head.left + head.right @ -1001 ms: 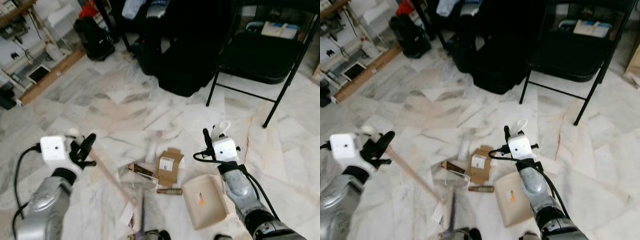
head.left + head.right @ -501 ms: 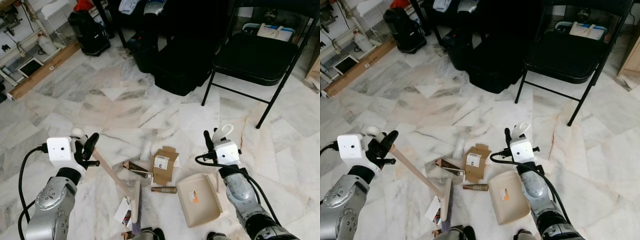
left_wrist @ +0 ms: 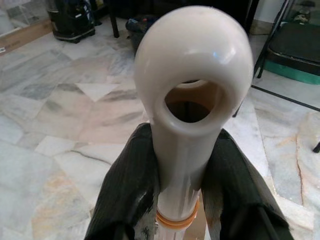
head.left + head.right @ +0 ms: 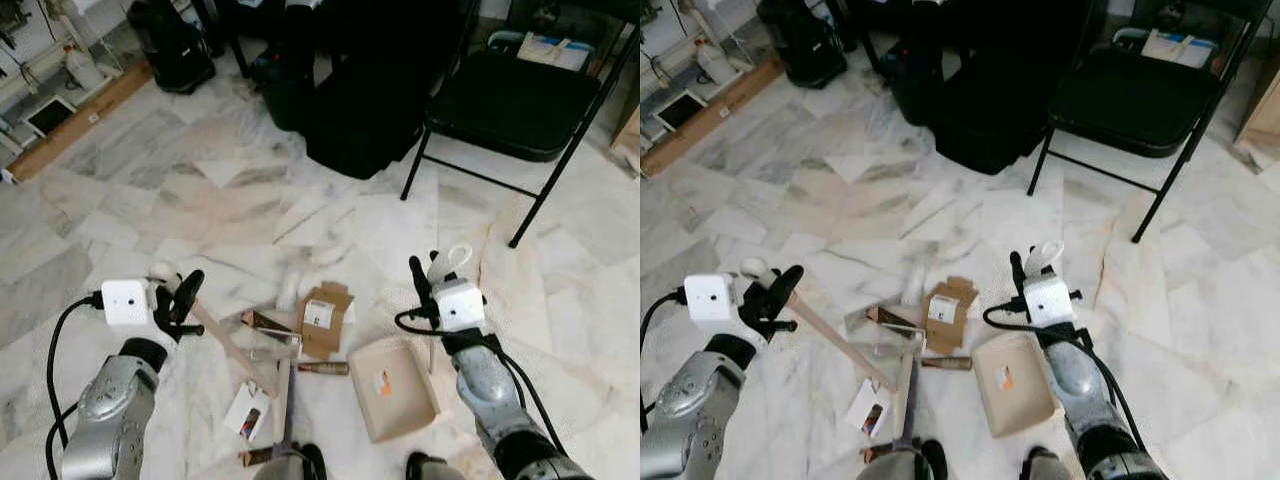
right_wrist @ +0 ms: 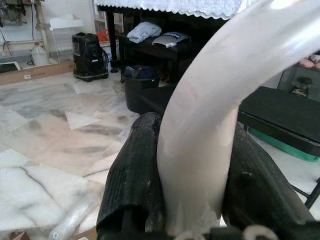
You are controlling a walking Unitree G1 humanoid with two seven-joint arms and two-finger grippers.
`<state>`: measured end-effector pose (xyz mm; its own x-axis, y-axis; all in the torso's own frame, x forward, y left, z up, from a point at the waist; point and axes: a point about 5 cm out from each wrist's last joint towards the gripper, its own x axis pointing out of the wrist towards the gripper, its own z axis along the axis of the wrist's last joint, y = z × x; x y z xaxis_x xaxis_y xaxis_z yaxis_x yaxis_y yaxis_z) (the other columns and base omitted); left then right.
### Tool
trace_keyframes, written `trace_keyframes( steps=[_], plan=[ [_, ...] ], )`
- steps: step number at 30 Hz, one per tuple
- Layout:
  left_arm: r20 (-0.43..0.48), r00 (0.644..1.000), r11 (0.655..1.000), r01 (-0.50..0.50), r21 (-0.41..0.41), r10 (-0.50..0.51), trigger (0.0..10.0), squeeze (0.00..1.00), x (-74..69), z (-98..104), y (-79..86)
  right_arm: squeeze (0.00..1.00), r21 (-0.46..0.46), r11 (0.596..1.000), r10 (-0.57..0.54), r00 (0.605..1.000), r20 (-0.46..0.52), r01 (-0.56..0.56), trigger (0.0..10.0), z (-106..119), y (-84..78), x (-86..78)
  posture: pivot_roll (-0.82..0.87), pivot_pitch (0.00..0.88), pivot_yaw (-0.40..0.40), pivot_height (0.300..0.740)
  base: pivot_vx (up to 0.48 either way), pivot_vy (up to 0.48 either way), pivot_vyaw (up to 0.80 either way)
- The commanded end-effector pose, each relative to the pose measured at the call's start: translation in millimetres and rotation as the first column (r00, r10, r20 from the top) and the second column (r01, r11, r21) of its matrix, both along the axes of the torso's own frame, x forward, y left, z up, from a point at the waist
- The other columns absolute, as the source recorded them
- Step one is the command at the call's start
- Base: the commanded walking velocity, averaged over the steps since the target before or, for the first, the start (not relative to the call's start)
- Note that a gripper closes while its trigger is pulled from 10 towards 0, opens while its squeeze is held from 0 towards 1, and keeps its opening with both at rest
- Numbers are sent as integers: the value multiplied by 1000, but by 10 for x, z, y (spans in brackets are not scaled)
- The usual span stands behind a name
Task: Sweep floor
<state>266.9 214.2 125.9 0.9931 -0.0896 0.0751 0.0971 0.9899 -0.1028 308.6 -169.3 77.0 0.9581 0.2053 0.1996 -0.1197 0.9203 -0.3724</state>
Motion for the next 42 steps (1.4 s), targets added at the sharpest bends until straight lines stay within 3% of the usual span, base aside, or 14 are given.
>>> trace_keyframes(
  steps=[1,12,17,28,30,41,42],
  plan=[
    [-19,1000,1000,-18,14,19,10000,0,-31,-76,64,0,-43,999,10,990,-138,-16,10000,-284,-17,-154,143,312,205,740,0,0,0],
    [3,996,994,91,-58,-91,10000,0,12,-23,-95,0,-32,999,8,989,-145,-13,10000,-291,-19,-168,143,298,199,740,0,0,0],
    [3,995,992,105,-72,-105,10000,0,16,-21,-104,0,-30,999,14,989,-147,-19,10000,-294,-3,-169,139,301,195,740,0,0,0],
    [52,991,978,131,-161,-124,10000,0,16,183,-121,0,-31,999,12,987,-157,-17,10000,-290,-12,-146,163,302,190,740,0,0,0],
    [77,989,974,139,-179,-127,10000,0,2,278,-126,0,-24,1000,15,988,-156,-19,10000,-266,31,-102,173,291,192,740,0,0,0],
    [79,986,967,161,-198,-148,10000,0,-46,393,-92,0,1,1000,4,990,-141,-4,10000,-174,122,26,207,241,202,740,0,0,0],
    [88,988,974,140,-180,-125,10000,0,-42,426,-53,0,10,1000,2,990,-142,-1,10000,-159,152,55,209,207,199,740,0,0,0]
  ],
)
